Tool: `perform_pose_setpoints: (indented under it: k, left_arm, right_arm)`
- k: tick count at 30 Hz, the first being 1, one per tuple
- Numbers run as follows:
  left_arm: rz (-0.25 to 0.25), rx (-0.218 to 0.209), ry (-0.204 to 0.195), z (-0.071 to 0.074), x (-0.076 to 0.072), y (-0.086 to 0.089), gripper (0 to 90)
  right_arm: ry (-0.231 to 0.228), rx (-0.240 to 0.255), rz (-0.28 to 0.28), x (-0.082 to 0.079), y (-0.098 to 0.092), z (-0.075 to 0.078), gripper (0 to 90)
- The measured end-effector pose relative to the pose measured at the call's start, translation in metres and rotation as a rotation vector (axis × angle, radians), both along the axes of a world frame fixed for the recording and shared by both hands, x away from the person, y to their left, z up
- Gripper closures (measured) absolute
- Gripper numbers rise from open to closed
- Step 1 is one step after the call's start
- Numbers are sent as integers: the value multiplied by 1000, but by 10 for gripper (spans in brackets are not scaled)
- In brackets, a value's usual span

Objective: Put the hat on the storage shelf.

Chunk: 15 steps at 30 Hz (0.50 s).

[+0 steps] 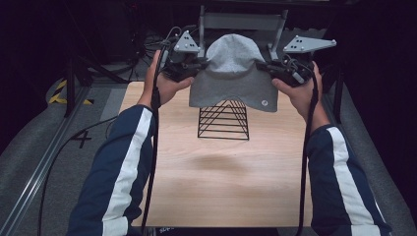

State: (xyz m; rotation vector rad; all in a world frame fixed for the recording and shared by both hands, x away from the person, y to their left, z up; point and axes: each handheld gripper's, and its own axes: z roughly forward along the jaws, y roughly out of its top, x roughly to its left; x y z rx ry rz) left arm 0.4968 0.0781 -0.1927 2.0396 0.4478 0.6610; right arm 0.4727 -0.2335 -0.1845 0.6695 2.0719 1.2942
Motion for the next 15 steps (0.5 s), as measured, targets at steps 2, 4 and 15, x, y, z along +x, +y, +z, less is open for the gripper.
perform_pose_setpoints:
  k: [2,4,15]
  left_arm:
    - [14,7,9,-1,8,-1,842]
    - [9,-3,22,-4,15,-2,843]
    - [10,-14,71,-23,24,0,842]
  right_arm:
    - [7,-3,-6,8,1,0,847]
    - [14,-4,-12,13,2,-1,847]
    - [57,-1,-3,25,2,-23,846]
